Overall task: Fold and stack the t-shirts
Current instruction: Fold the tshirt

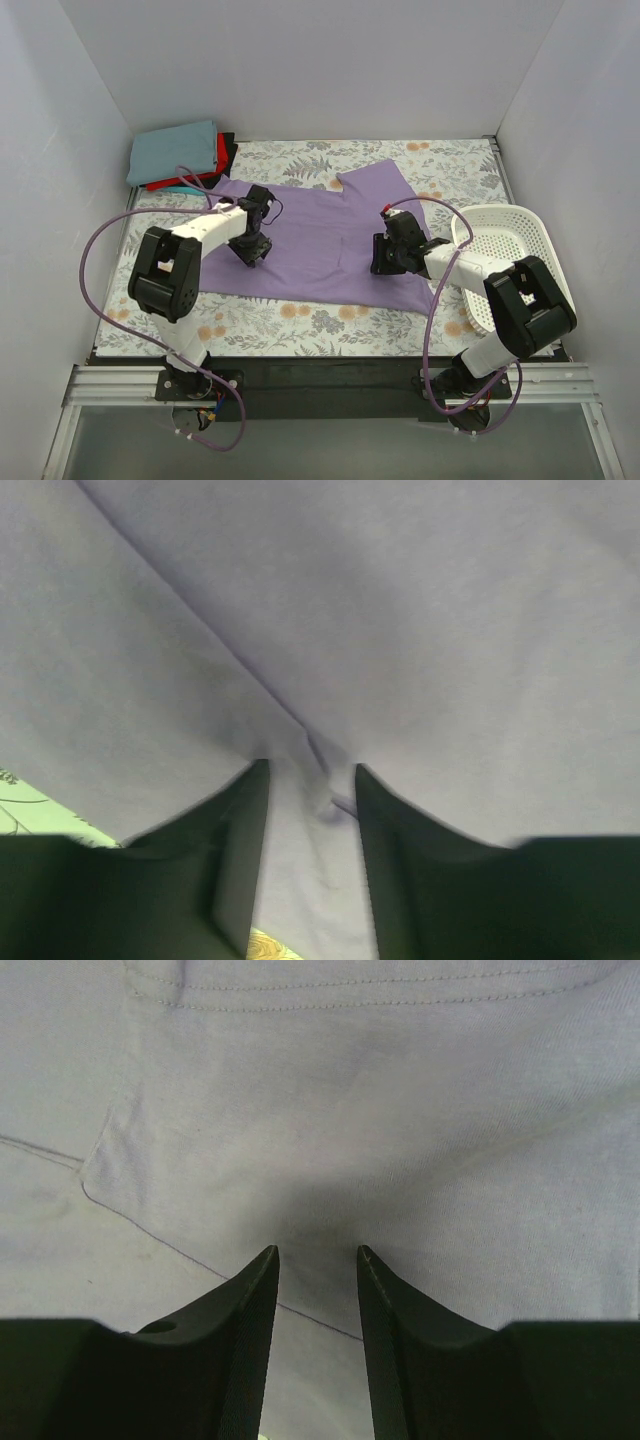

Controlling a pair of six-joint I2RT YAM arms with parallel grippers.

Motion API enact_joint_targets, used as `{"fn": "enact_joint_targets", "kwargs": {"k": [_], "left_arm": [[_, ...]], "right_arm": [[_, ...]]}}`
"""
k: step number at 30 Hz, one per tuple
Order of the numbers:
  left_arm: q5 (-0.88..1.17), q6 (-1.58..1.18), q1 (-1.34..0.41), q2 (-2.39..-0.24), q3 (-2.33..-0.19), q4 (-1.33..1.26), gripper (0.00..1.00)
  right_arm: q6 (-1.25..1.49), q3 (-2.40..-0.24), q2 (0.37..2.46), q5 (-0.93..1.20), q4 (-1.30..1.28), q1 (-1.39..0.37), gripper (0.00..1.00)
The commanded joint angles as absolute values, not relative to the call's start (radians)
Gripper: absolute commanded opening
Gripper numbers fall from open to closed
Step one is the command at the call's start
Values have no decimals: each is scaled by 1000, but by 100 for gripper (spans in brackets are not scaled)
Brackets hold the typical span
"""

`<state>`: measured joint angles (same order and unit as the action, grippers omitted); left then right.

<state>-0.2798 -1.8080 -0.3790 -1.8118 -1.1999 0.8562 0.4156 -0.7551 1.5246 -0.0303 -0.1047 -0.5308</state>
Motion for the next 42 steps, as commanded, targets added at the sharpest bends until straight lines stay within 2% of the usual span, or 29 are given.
{"fn": "enact_joint_targets", "kwargs": {"k": [1, 3, 6, 18, 24, 29, 42], "left_arm": [[-293, -1770, -362, -1689, -1190, 784, 42], [-308, -1752, -351, -1669, -1186, 772, 47], [-334, -1749, -318, -1643, -1172, 787, 48], [-296, -1720, -161, -1605, -957, 621, 57], [-310, -1807, -155, -1629, -870, 653, 58], [-334, -1881, -152, -1570, -786, 704, 59], [-319, -1914, -152, -1318, -624, 830, 59]], "right_arm": [[403, -787, 1482, -38, -98, -534, 45], [393, -805, 1467, -35, -126, -535, 53], [382, -839, 1448, -51, -175, -548, 61], [406, -810, 1491, -166, -242, -664, 73], [413, -775, 1557, -204, -233, -698, 76], [428, -712, 1552, -199, -232, -719, 77], [495, -569, 1368, -147, -334, -787, 79]]}}
